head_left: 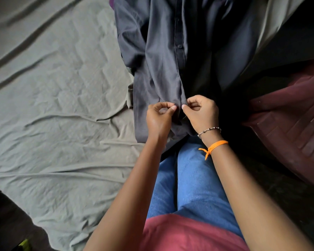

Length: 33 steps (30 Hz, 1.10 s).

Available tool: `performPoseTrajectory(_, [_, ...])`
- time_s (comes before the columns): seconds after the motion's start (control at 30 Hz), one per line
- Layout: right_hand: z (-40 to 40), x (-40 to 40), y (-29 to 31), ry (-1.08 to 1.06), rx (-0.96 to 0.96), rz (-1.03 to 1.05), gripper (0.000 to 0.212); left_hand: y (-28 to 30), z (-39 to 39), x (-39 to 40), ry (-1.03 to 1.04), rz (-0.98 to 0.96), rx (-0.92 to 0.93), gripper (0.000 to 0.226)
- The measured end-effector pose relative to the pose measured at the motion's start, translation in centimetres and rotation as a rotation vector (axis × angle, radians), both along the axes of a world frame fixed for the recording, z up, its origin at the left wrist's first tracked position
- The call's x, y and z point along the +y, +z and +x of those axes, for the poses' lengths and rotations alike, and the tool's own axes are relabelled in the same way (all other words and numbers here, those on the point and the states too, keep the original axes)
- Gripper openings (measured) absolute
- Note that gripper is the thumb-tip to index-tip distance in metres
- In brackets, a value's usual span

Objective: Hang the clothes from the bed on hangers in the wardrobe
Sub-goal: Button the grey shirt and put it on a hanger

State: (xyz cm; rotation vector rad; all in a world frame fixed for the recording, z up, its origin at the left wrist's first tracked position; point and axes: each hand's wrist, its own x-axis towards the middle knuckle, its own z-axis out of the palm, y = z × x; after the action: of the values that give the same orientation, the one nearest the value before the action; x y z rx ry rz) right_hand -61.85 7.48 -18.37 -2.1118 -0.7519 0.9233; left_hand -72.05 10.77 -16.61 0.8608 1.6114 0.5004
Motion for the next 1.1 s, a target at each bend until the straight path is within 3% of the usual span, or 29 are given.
performPoseTrajectory(0.1, [-0.3,-0.2,0.3,0.004,-0.272,0.045,0.004,0.4,0.2,0.0,-0.185,0.292,0.323,0.002])
performPoseTrajectory(0.17, [-0.8,-0.1,0.6,0.022,-0.232,0.073,0.005,0.7,0.5,0.1,-0.256,0.315,0.383,0.003])
performPoseTrajectory(0.3, [-1.2,0.0,0.8,-0.076,-0.025,0.02,0.007,1.3,1.1,0.4,-0.017,-0.049,-0.041,0.009])
performPoseTrajectory(0.37, [-0.8,-0.4,0.5,-0.117,0.045,0.04,0.006,1.5,1.0,0.4,0.009,-0.127,-0.146,0.004])
performPoseTrajectory(0.8, [0.6,-1.2,1.1,-0.178,0.377,0.076,0.018,1.5,1.2,0.9,0.004,-0.238,-0.195,0.007])
performPoseTrajectory(1.1, [0.9,-0.3,0.8,-0.075,0.272,0.021,0.017,0.7,0.7,1.5,-0.106,-0.266,-0.174,0.015])
